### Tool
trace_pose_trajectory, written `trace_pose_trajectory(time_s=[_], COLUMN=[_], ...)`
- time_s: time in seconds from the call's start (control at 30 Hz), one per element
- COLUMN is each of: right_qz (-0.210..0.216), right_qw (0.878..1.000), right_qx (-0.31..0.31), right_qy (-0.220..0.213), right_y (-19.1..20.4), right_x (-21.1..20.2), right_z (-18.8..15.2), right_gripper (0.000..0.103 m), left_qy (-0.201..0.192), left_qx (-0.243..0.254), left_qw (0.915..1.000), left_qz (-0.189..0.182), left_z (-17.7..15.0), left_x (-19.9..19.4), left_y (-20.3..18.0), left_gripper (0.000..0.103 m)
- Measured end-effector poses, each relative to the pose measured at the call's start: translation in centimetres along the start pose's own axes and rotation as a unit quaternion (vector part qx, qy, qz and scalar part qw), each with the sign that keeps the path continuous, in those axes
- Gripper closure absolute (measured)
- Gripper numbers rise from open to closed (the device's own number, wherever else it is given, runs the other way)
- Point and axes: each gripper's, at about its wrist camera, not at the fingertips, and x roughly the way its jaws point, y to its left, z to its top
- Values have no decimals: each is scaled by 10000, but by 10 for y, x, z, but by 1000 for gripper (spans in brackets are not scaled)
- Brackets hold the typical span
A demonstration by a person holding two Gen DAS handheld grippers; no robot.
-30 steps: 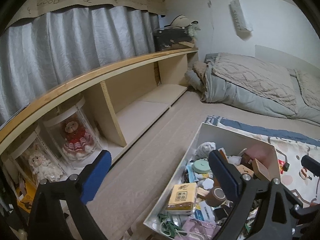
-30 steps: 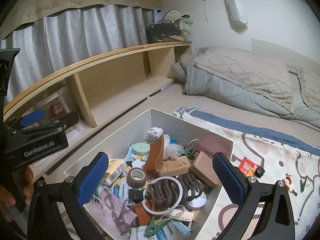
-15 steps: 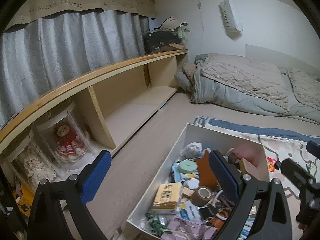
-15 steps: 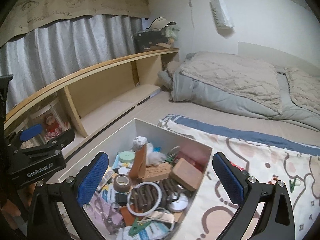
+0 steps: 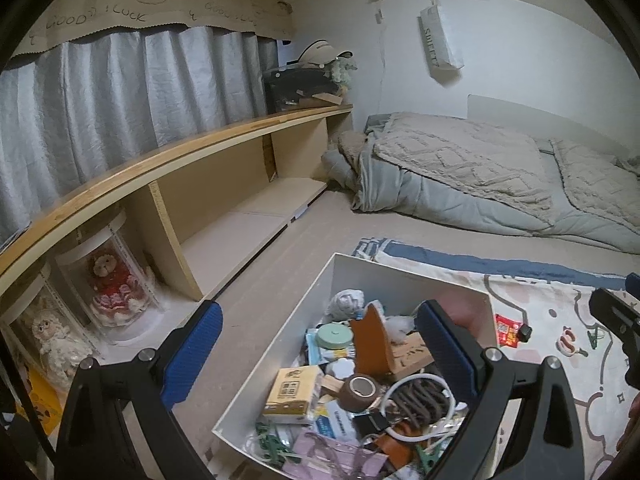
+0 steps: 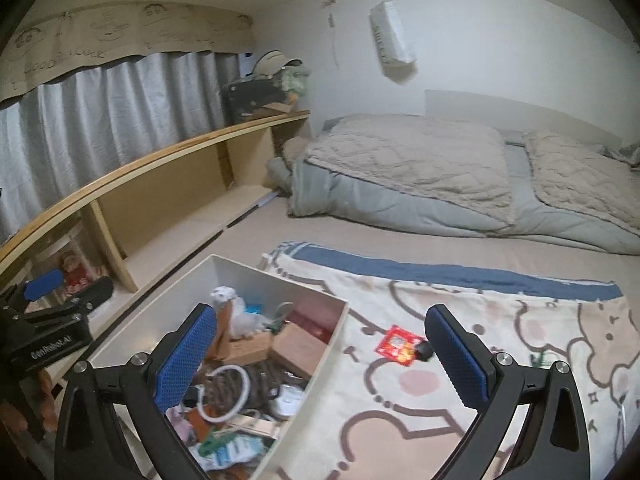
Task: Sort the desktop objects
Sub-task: 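Withdraw both open tools from the box back over the blanket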
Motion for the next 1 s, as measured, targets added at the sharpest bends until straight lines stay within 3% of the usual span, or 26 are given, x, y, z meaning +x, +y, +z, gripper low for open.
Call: trace_pose_trajectory(time_s=[0.33, 1.0], right_qz=[-463, -1140], right_qw=[9988, 9913], right_qx=[153, 604], right_qy=[-64, -253], right_y=[-49, -139], right_x=[-27, -70], right_z=[-1, -8], right_gripper=[0, 0], left_qy=[236, -132], left_qx=[-211, -69], left_qw=[9992, 9957], left_qz=[-254, -914], left_z=[4, 12], left_x=[-1, -19], left_y=[-20, -85], left_gripper=[4, 4])
